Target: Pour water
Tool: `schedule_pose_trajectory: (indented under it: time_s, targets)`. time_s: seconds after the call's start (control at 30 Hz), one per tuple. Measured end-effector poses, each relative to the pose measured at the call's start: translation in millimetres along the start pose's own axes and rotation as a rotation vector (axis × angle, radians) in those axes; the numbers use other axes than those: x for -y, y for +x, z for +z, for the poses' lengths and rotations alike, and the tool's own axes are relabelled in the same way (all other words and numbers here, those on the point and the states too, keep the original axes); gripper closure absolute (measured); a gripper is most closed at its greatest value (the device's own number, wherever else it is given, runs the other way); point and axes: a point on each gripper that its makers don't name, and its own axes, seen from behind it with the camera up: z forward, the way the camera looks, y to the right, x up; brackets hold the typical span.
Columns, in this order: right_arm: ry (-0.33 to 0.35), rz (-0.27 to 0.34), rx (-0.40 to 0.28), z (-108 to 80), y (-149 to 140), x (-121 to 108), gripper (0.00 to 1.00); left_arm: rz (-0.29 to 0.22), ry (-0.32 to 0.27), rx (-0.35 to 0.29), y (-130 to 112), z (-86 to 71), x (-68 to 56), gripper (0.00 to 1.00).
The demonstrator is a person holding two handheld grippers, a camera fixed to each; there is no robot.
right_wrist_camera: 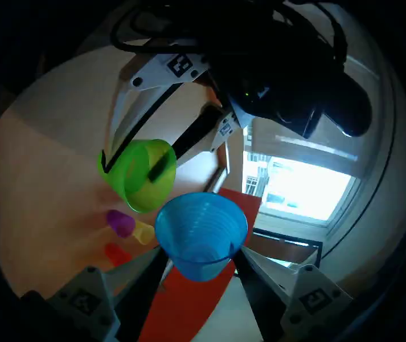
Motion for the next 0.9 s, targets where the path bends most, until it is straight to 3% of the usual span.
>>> schedule_pose_trajectory:
  time_s: [0.4,0.9]
  targets:
    - [0.034,0.242,-0.015,-4.1,10,11,0.18,-0.008,0.008,-0.002,-2,-4.4,2.3,0.19]
    - [0.093,0.656,-0.047,-4.6,15,36,0.18,-0.019,0.036,-0.01,-5,-9.1,10.0,0.19]
